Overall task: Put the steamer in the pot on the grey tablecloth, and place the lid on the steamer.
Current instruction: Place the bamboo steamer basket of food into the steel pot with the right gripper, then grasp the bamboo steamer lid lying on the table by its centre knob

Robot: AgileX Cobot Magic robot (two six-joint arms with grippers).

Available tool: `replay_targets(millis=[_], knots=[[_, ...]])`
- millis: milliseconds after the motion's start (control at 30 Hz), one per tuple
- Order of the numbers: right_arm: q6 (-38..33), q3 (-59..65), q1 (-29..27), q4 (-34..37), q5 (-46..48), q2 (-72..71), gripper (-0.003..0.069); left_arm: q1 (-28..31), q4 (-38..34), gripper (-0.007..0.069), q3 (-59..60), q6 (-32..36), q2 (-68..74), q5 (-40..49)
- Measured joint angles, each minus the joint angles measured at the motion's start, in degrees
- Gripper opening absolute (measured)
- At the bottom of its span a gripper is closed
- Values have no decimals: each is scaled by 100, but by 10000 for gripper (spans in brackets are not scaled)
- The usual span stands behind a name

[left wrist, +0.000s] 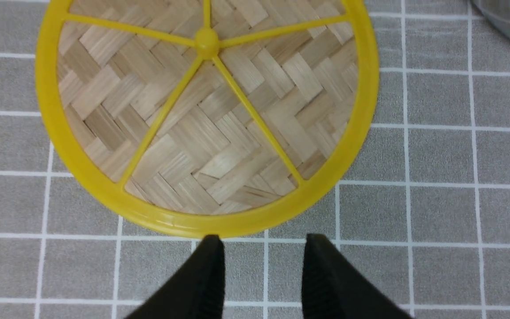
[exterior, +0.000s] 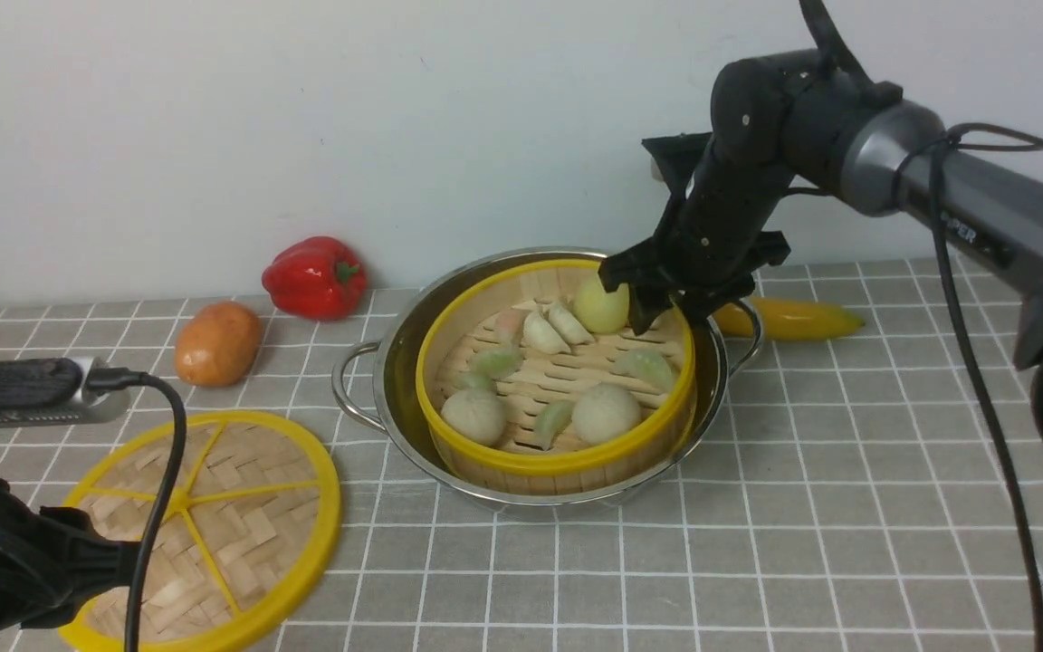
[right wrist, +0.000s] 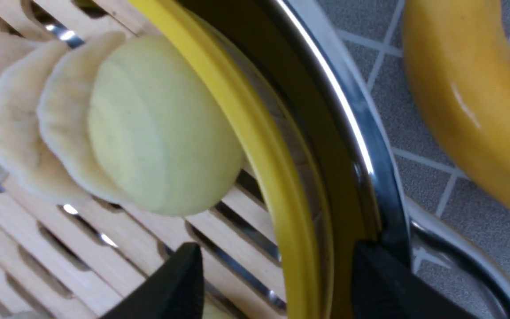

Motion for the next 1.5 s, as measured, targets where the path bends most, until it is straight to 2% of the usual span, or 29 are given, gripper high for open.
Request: replay_targets(millis=[133, 367, 600, 733, 933, 1100, 1267, 1500], knots=[[-117, 0, 0, -259, 0, -417, 496, 0, 0, 243, -5, 0, 0, -393], [-231, 0, 0, -440, 13, -1672, 500, 0, -19, 243, -17, -21, 178, -1005], [-554, -4, 0, -43, -32, -3946, 501, 0, -34, 243, -84, -62, 1466, -1840], [-775, -14, 0, 100, -32, -5236, 501, 0, -115, 243, -417, -62, 2342, -1942], [-827, 196, 0, 100, -35, -6415, 501, 0, -133, 244, -1018, -57, 3143, -1954], [-832, 1295, 0, 1, -30, -7770, 501, 0, -133, 244, -1602, -57, 3667, -1673], [-819, 2409, 0, -30, -16, -8808, 501, 0, -133, 244, -1690, -43, 3856, -1426], [-579, 3283, 0, -30, 29, -9628, 501, 0, -10, 244, -1701, -25, 4136, -1381]])
